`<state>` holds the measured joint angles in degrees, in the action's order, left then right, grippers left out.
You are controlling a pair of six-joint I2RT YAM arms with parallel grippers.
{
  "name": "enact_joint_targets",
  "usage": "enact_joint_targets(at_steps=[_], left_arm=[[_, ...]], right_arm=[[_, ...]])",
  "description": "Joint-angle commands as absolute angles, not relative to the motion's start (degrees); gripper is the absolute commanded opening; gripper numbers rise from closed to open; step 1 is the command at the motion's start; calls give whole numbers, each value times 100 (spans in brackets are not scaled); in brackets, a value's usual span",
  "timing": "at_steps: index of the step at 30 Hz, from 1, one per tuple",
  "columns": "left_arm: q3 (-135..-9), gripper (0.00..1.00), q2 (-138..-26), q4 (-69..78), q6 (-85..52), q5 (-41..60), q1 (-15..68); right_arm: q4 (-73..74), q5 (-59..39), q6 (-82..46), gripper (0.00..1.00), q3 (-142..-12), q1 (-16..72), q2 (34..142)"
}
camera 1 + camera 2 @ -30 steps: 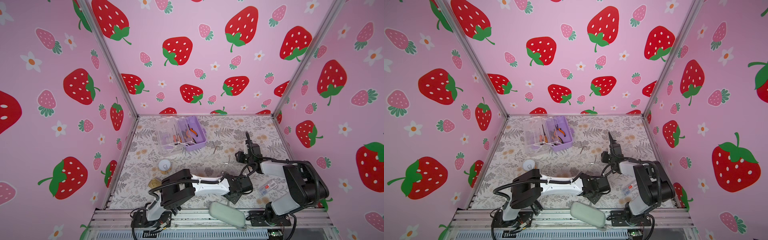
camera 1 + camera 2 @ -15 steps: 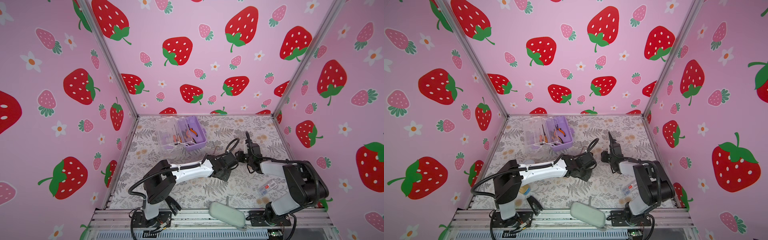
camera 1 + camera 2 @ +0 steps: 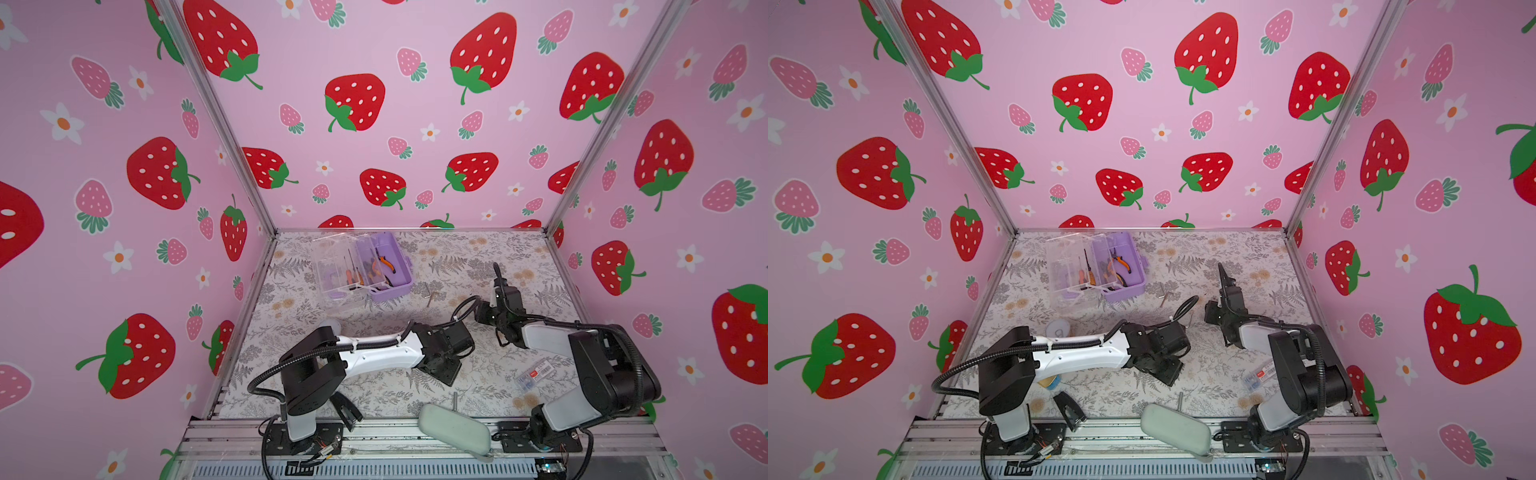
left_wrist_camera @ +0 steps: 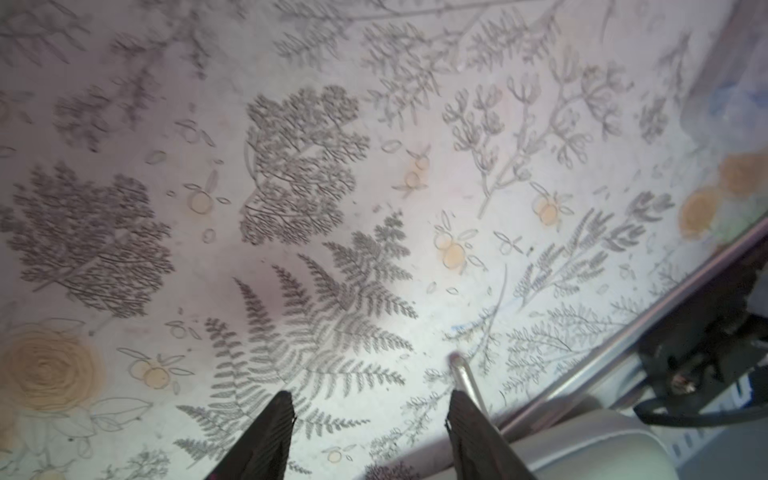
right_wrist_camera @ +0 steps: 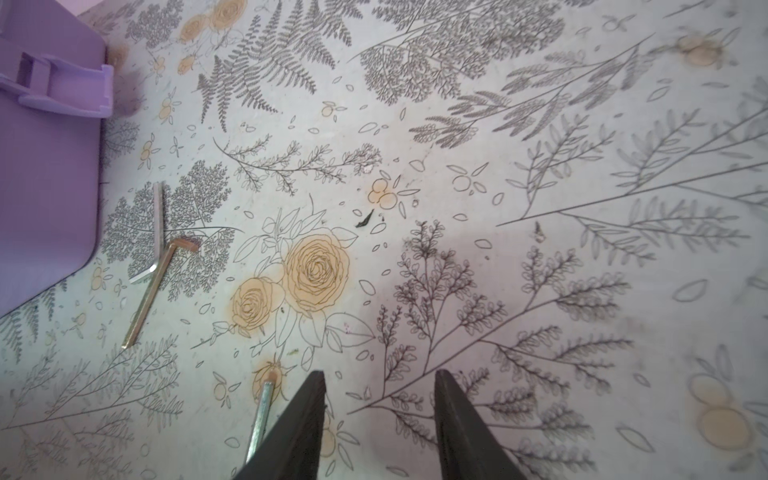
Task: Pack the tool kit
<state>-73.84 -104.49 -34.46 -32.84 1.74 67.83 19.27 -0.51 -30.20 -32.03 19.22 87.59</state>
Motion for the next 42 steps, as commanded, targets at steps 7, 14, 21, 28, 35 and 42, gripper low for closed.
enact_joint_targets(at_steps=[7,14,21,28,35,42], left_arm=[[-7716,65,-10890,-3536,-3293,598,7139],[-8094,71,-11297,-3856,-3219,755,7312],[-8260,65,-11609,-3894,-3310,987,7358],[-8420,42,-11889,-4047,-3355,1057,7382],[-8475,27,-11962,-4156,-3359,984,7378],[-8477,9,-11960,-4218,-3384,844,7358]], right_arm=[[1881,307,-3069,48,-2931,1724,8194],[1916,128,-3111,48,-2946,1714,8284],[1934,90,-3118,48,-2955,1717,8335],[1929,89,-3138,51,-2964,1705,8359],[1942,67,-3143,51,-2967,1688,8407],[1951,47,-3154,51,-2971,1679,8420]])
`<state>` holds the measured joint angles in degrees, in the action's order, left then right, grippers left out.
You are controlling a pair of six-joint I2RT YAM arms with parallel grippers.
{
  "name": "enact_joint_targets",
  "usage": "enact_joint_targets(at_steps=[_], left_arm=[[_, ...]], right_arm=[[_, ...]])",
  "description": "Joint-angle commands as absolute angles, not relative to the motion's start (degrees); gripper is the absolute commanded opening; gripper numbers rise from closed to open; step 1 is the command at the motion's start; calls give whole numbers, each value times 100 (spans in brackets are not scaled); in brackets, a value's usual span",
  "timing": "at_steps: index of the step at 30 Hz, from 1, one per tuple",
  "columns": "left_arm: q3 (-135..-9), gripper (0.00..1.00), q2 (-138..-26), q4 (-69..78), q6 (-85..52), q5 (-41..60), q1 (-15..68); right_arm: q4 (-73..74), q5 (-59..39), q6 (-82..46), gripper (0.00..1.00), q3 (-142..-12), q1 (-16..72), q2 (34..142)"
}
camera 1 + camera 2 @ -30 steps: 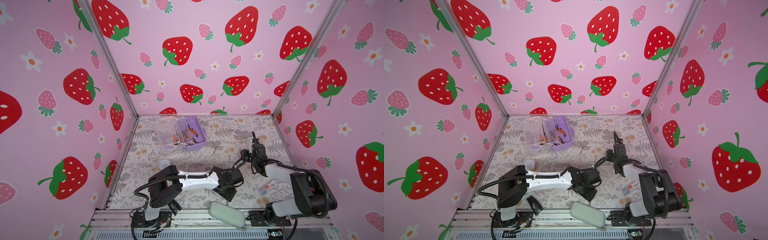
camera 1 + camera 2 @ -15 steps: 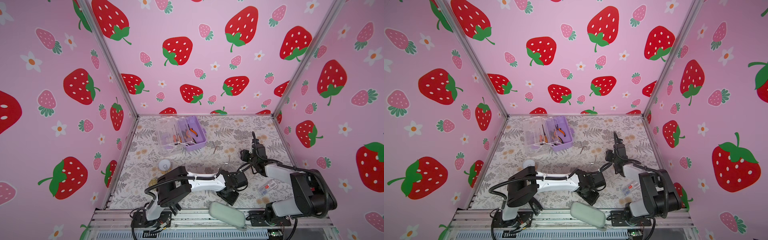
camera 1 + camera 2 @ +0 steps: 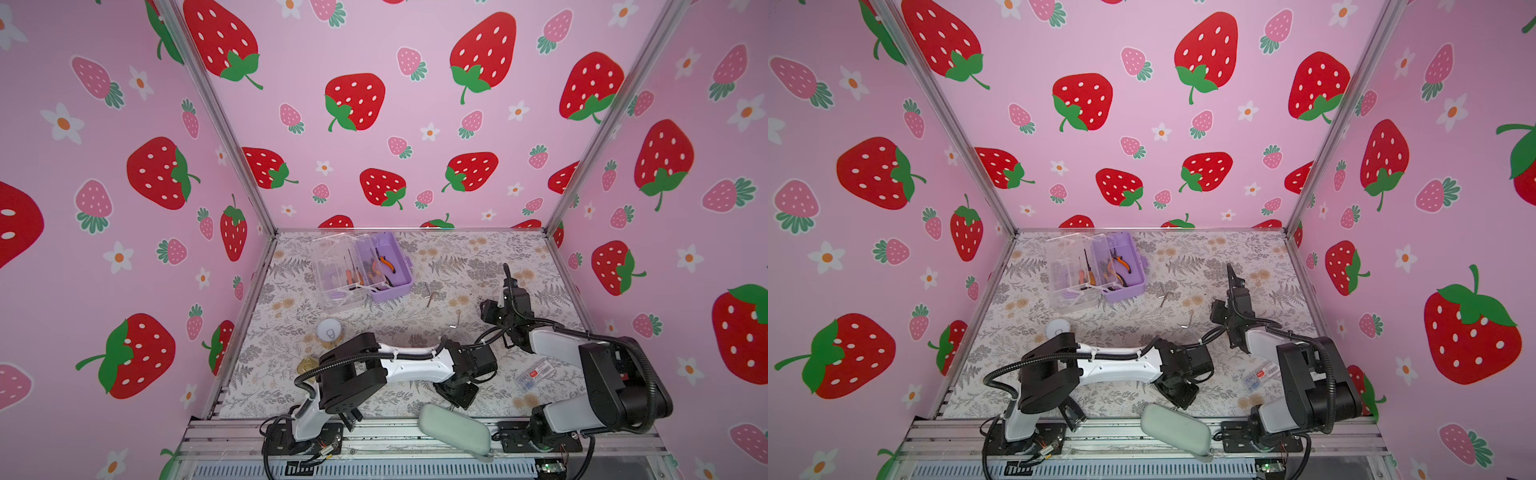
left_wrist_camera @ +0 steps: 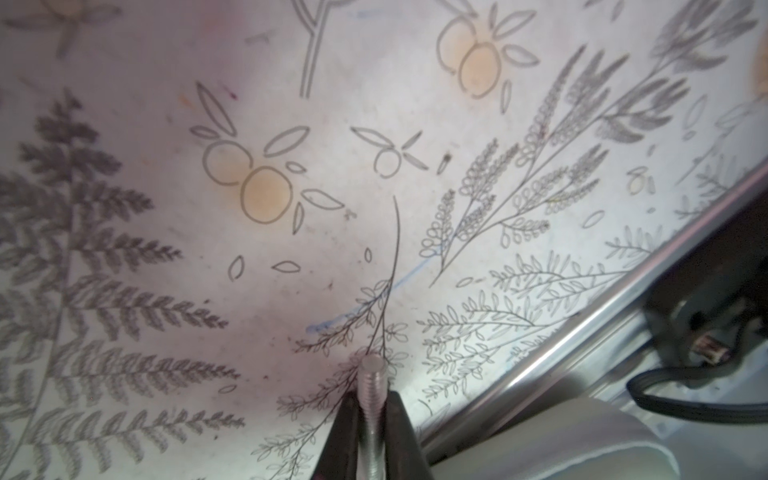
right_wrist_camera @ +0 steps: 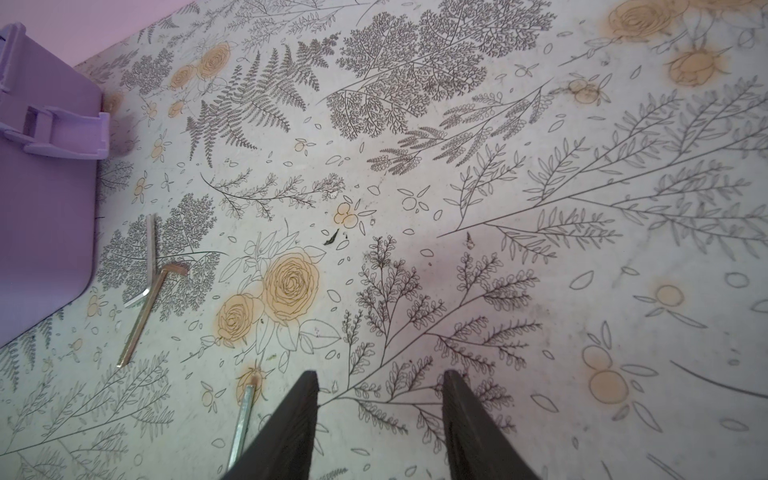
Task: Pack the tool kit
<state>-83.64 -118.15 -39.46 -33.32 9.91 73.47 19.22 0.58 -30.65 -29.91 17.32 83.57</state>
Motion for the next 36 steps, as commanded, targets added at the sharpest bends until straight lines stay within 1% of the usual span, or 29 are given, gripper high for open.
enact_joint_targets(at_steps=[1,3,6,7,8,17,20,24,27,30,33,36], left_arm=[[-8454,8,-11932,-4196,-3392,828,7335],[-8398,7,-11830,-4244,-3386,820,7229],[-8275,7,-11528,-4373,-3342,389,6983],[-8210,3,-11403,-4370,-3327,349,6874],[-8124,2,-11256,-4360,-3303,323,6740],[-7770,3,-10119,-4586,-3113,-28,5690],[-7887,3,-9733,-4906,-2966,-305,5266],[-8175,3,-9312,-5110,-2766,-537,4456],[-8473,3,-9189,-5116,-2663,-882,3884],[-8848,4,-9313,-5061,-2605,-1121,3289],[-9242,3,-9578,-5008,-2689,-1099,2699],[-9582,3,-9824,-4980,-2684,-1119,2264]], right_arm=[[1951,46,-3159,51,-2964,1679,8427],[1968,23,-3173,51,-2957,1674,8426],[2010,1,-3173,51,-2934,1670,8387],[2038,0,-3172,51,-2910,1670,8375],[2069,0,-3175,51,-2889,1670,8356],[2176,-68,-3200,51,-2825,1662,8300],[2249,-112,-3232,51,-2800,1662,8334],[2345,-179,-3278,51,-2805,1664,8495],[2456,-331,-3322,50,-2809,1666,8569],[2661,-572,-3375,50,-2739,1667,8531],[2862,-818,-3369,50,-2647,1704,8354],[2835,-680,-3256,50,-2628,1885,8090]])
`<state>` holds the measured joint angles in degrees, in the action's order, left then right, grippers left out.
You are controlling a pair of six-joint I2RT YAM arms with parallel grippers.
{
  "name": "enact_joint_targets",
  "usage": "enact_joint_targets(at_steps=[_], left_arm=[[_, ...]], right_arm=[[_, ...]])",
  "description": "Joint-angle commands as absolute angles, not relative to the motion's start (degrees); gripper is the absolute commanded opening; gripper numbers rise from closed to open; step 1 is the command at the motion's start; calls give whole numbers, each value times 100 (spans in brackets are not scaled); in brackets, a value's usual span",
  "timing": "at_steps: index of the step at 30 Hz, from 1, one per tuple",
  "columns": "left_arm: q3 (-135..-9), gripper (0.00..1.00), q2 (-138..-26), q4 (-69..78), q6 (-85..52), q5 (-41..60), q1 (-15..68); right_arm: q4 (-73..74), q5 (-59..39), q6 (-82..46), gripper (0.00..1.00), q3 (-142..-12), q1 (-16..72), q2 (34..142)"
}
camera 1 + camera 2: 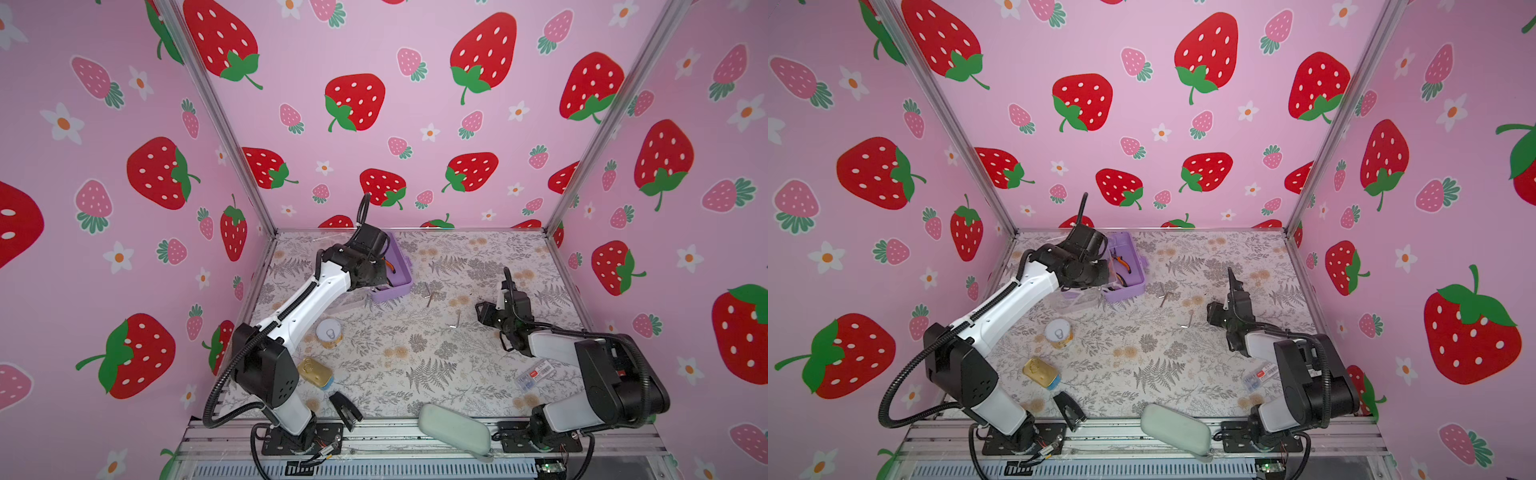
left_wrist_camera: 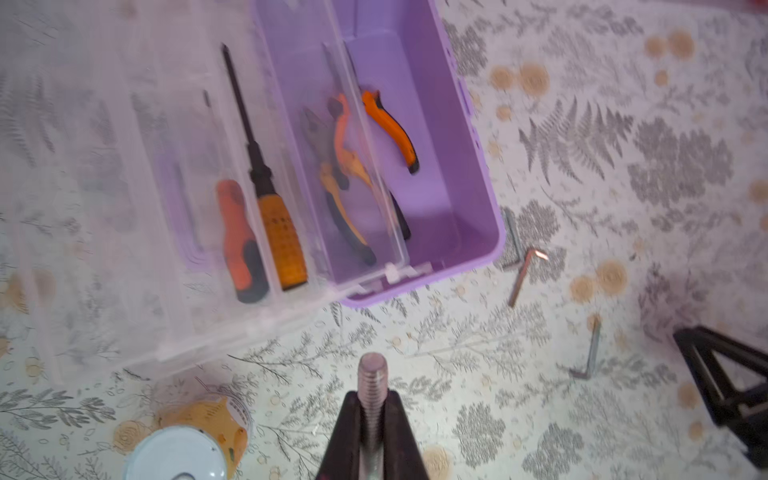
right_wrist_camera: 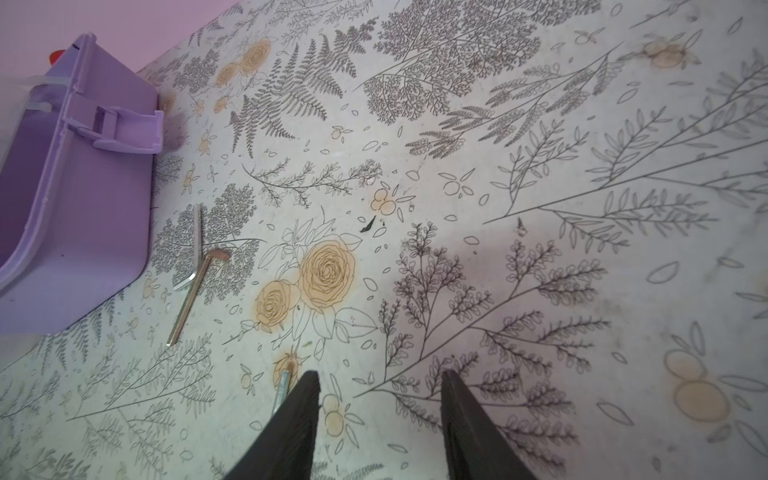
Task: Pack the tool kit
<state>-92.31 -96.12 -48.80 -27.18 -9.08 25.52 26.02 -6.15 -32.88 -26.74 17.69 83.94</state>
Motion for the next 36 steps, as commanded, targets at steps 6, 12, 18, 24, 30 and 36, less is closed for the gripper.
enact_joint_targets(at_steps=[6,12,18,24,30,36], left_arm=[[-10277,4,-10372,-5126,-2603,-1259,1674],[-10950,4,-11099,-5326,-2462,-1470,1495],[-11647,4,-11859,-5689,-2433,-1643,1344],[-11822,5,-12100,-5790,-2479,-1758,1303],[-11829,15,-12164,-5861,-2532,-1724,1275],[-11486,54,-11773,-5634,-2654,-1547,1393]], right_arm=[[2496,61,-2786,50,-2848,2610,7776],[2330,836,-2133,48,-3215,3686,7892],[2514,1589,-1793,48,-3174,4348,7744],[2659,1779,-1782,49,-3057,4461,7610],[2630,1784,-1802,50,-3142,4500,7807],[2586,1962,-1784,51,-3186,4501,7905]])
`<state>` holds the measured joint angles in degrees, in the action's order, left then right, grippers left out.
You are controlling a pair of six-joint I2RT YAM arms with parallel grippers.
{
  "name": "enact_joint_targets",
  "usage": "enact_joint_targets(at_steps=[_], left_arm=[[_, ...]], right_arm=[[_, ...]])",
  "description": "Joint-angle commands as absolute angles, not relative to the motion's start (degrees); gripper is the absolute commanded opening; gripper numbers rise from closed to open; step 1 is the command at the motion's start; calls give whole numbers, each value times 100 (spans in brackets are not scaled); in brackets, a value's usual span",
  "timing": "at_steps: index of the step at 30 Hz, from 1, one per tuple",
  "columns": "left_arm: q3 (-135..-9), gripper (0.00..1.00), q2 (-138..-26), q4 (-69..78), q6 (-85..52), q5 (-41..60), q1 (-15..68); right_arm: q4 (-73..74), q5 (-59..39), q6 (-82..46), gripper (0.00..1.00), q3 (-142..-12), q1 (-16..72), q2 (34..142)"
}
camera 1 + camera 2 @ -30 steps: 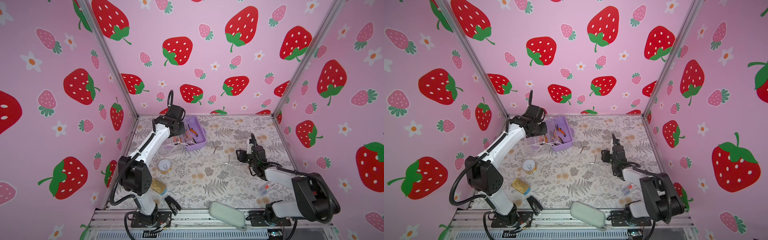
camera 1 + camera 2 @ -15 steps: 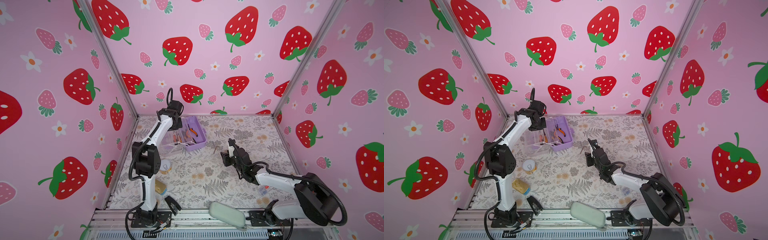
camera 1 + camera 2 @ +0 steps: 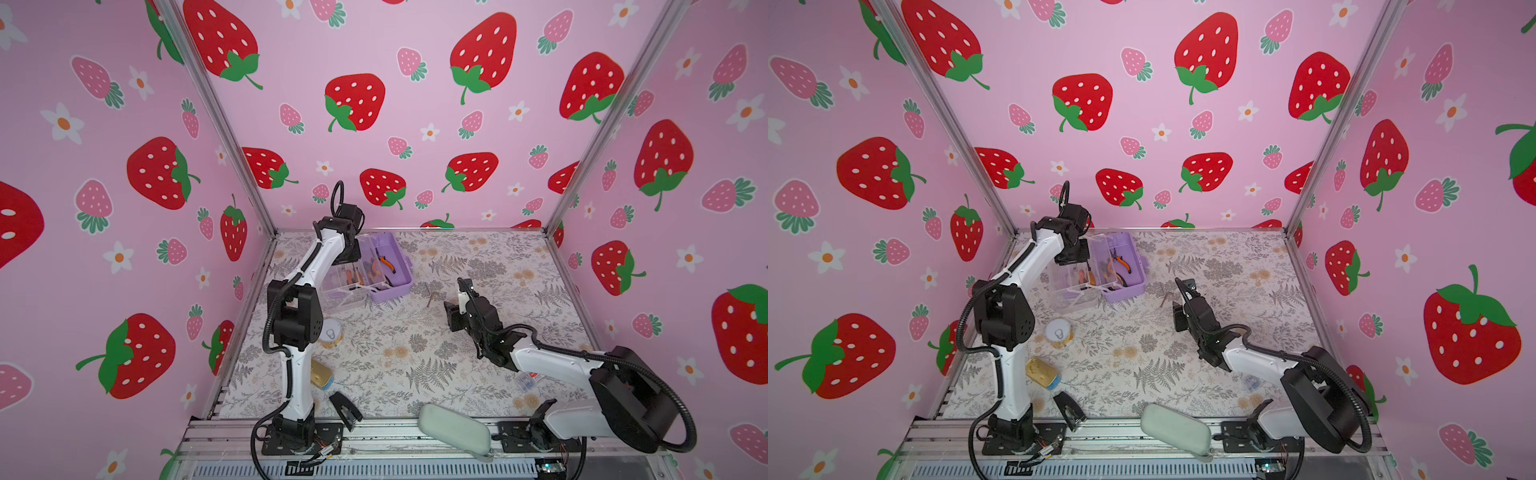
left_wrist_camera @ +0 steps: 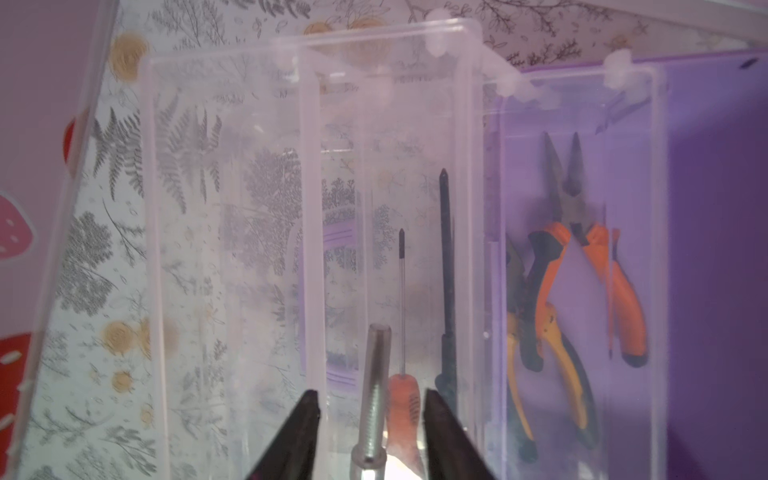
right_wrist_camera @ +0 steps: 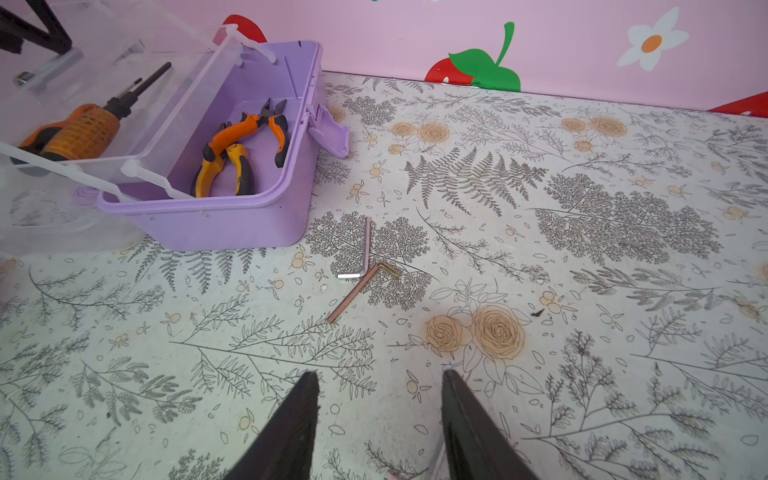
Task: Pack the tool kit
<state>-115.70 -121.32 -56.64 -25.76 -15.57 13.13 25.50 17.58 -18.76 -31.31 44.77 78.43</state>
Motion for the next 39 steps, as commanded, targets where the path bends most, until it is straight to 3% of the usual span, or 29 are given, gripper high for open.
enact_joint_targets(at_steps=[1,9,17,20,26,32,39], left_arm=[[-11410,56,-11648,-5607,-2660,-1590,1467],[-10799,57,-10765,-5148,-2145,-2393,3028],[-10315,55,-11274,-4409,-2177,-1366,4253],[-10327,55,-11671,-4178,-2227,-1226,4466],[-10656,59,-12302,-3989,-2208,-1306,4619],[-10670,59,-12630,-3642,-2190,-1274,4619],[-10918,45,-13078,-3538,-2195,-1167,4575]], right_arm=[[2581,1989,-1793,51,-3178,4506,7902],[2413,2468,-1862,51,-3219,4480,8016],[2141,2589,-2108,45,-3284,4227,8062],[1978,2289,-2304,47,-3286,3945,8033],[1881,743,-2741,46,-3416,3195,8532],[1718,385,-2689,42,-3697,3177,8988],[1732,200,-2698,42,-3759,3164,9164]])
